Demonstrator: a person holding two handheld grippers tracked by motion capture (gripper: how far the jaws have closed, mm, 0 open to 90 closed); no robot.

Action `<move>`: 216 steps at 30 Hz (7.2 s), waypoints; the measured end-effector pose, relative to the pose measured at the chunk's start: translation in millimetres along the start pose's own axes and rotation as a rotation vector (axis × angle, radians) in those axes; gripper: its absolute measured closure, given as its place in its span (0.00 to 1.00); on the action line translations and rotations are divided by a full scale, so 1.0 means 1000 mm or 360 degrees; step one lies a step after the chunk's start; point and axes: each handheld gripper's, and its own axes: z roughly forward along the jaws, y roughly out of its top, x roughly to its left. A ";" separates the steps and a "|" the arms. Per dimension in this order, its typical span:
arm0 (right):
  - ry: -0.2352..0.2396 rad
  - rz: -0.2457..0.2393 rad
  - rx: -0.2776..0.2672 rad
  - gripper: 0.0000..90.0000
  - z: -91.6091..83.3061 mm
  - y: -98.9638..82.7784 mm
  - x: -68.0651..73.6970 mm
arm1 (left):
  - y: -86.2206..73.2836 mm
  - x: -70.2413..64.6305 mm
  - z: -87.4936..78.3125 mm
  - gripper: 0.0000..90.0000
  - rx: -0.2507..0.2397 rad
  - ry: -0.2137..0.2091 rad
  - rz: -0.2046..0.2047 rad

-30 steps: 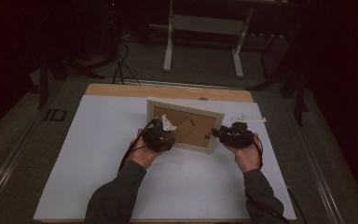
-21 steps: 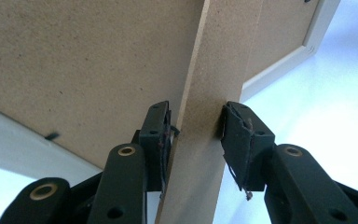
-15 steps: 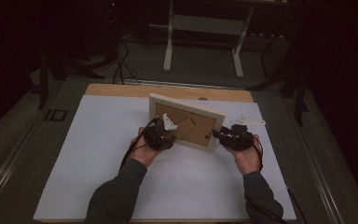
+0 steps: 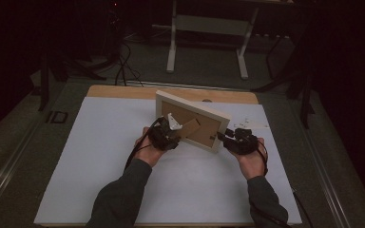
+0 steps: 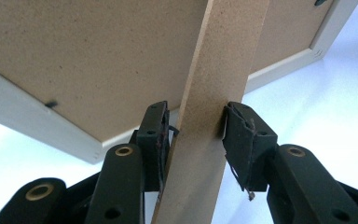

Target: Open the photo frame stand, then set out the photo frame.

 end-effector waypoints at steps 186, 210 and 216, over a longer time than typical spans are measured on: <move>0.0259 -0.0324 0.0104 0.62 -0.025 -0.019 0.013 | -0.018 -0.012 -0.059 0.74 -0.0375 -0.0200 -0.0118; 0.0282 -0.0396 0.0190 1.00 -0.032 -0.008 0.008 | 0.004 -0.014 -0.048 0.99 -0.0376 -0.0121 -0.0199; 0.0247 -0.0357 0.0139 1.00 -0.027 0.001 0.011 | 0.007 -0.016 -0.045 1.00 -0.0368 -0.0112 -0.0204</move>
